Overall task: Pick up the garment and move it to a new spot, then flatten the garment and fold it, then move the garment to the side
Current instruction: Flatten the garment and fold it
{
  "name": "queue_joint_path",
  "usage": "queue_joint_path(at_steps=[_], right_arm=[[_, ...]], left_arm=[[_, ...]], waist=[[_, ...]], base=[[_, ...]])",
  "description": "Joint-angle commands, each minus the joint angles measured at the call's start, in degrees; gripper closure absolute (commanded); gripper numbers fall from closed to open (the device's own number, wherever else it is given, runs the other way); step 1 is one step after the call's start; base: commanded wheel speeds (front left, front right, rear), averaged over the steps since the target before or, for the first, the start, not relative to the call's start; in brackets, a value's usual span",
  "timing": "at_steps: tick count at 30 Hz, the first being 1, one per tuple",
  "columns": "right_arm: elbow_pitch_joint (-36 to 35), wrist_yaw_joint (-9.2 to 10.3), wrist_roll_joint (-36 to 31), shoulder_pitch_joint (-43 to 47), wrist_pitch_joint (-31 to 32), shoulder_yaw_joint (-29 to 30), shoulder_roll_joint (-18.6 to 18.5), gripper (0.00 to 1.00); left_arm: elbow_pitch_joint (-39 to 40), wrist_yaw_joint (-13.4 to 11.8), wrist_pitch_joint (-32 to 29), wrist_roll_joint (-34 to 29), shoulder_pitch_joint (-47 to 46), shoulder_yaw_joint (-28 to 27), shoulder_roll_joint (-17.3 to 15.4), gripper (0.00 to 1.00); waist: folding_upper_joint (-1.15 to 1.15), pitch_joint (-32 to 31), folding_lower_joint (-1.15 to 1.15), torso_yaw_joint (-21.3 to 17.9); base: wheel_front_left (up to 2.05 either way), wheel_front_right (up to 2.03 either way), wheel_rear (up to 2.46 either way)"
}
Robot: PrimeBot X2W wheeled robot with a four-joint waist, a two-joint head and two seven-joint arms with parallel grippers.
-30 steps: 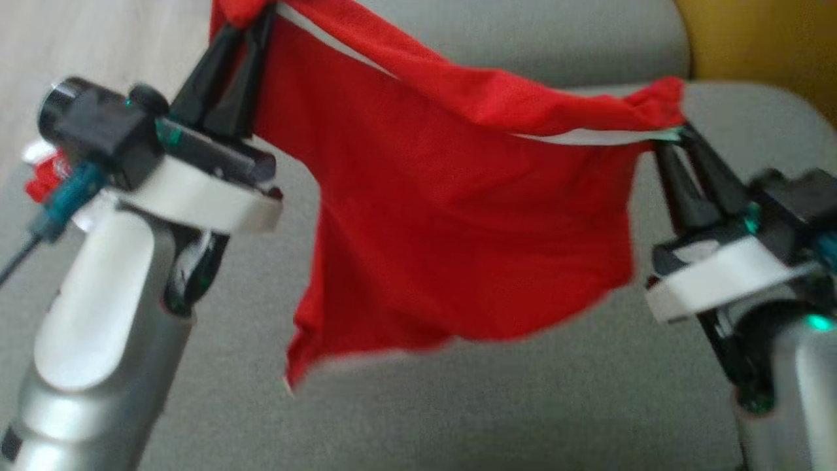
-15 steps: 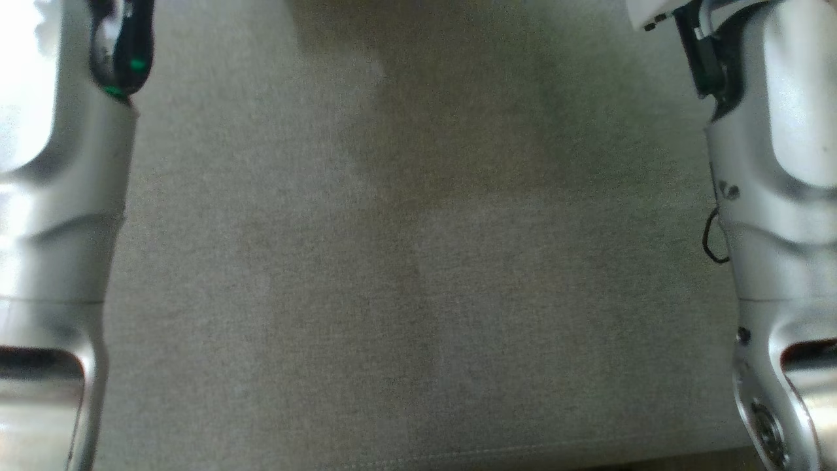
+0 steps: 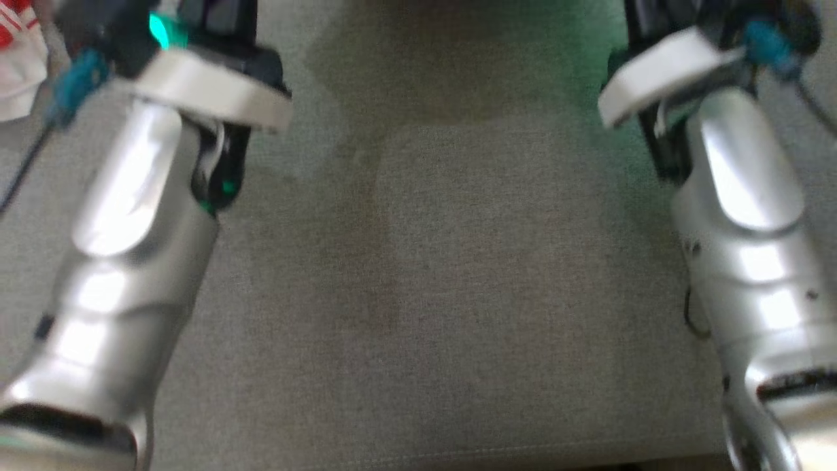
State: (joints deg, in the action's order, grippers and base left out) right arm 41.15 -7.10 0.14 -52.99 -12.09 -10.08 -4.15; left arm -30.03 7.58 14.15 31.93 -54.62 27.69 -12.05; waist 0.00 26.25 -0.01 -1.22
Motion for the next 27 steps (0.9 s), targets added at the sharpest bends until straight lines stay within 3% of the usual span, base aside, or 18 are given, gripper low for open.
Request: queue_joint_path(at_steps=[1, 7, 13, 21, 27], right_arm=[[-1.8, -0.39, 0.5, 1.2, -0.6, -0.7, 1.3, 1.0], [-6.0, -0.39, 1.4, 12.6, -1.7, 0.5, 1.3, 1.0], [-15.0, -0.39, 2.5, 27.0, -0.8, 1.7, 1.3, 1.0], [-35.7, -0.39, 3.5, 48.3, 6.1, 3.4, 1.3, 1.0], [-52.9, -0.39, 1.2, 64.1, 15.6, 4.2, 1.3, 1.0]], left_arm=[[2.4, -0.1, 0.5, 0.4, -0.1, -1.8, -2.6, 1.0], [10.6, -0.9, 0.8, 2.0, 14.7, -3.3, -2.6, 1.0], [19.8, -3.1, 0.8, 1.4, 29.4, -4.0, -2.1, 1.0], [34.2, -8.6, -0.5, 1.7, 46.8, -3.5, -4.2, 1.0], [46.0, -13.5, -5.0, 2.2, 59.0, -3.0, -7.7, 1.0]], waist=[[0.0, -1.2, 0.01, -0.1], [0.0, -6.9, 0.01, 0.6], [0.0, -13.7, 0.01, 1.5], [0.0, -22.5, 0.01, 1.4], [0.0, -24.6, 0.01, 0.8]], base=[[0.0, 0.0, 0.0], [0.0, 0.0, 0.0], [0.0, 0.0, 0.0], [0.0, 0.0, 0.0], [0.0, 0.0, 0.0]])
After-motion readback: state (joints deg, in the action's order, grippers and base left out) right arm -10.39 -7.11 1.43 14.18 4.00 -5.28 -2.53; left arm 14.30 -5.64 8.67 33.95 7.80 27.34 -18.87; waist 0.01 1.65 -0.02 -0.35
